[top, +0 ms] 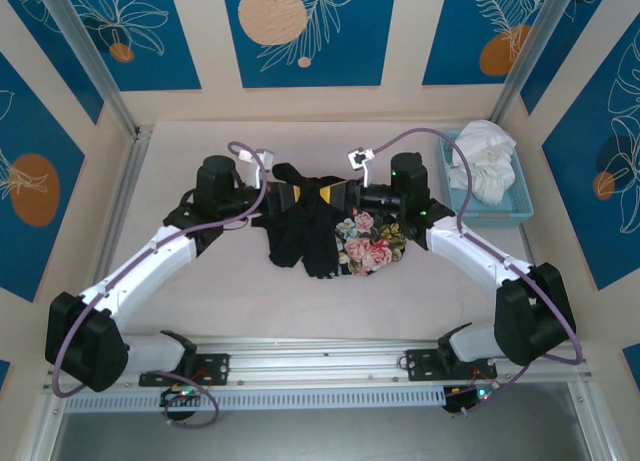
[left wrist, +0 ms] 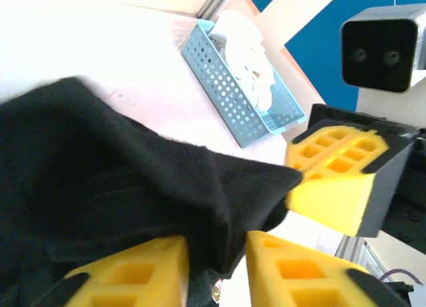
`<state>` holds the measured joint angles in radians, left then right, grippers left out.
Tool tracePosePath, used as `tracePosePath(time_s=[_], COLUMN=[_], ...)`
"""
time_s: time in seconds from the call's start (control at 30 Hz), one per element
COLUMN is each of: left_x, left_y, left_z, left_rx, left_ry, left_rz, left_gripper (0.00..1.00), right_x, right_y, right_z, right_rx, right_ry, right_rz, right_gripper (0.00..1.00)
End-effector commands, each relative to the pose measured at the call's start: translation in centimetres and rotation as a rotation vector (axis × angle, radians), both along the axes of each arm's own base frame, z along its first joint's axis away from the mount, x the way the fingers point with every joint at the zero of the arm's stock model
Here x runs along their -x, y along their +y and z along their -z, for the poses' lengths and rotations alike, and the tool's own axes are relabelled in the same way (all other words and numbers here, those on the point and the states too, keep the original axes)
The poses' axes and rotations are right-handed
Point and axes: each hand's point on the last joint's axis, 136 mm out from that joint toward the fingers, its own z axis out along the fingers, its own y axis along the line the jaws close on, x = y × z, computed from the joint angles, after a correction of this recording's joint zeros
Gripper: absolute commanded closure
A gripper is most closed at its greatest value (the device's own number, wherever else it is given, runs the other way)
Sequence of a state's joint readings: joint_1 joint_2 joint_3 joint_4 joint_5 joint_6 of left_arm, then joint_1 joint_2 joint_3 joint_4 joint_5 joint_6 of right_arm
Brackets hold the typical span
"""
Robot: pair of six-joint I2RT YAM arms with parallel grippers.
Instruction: Fold the inside-out t-shirt
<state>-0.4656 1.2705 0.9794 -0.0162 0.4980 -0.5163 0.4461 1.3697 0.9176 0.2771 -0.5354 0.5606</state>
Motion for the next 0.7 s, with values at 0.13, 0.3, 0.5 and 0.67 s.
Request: tracePosePath(time_s=[0.13,0.3,0.5,0.67], left_x=[0.1,0.2,-0.4,-0.7], left_y=[0.8,1.5,2.8,2.1], left_z=[0.1,1.7,3.6,4.0], left_rx=[-0.002,-0.04,-0.088,-0.054], left_ry=[-0.018,0.01,0.056,0.098], left_rz=[-0.028,-0.056,-0.129,-0.11], left_gripper=[0.58,0.54,0.49,0.51], right_x=[0.5,0.2,-0.1,0.0], right_y=[-0.3,-0.7,-1.3,-1.4], right_z=[-1.8,-1.9,-2.2,-2.4], right_rx=[-0.059,-0.07,-0.092,-0.104], right_ry=[-0.027,-0.022,-0.017,-0.017], right_rz=[-0.011,0.005,0.021,0.024], right_gripper=[1.0,1.0,1.0,1.0])
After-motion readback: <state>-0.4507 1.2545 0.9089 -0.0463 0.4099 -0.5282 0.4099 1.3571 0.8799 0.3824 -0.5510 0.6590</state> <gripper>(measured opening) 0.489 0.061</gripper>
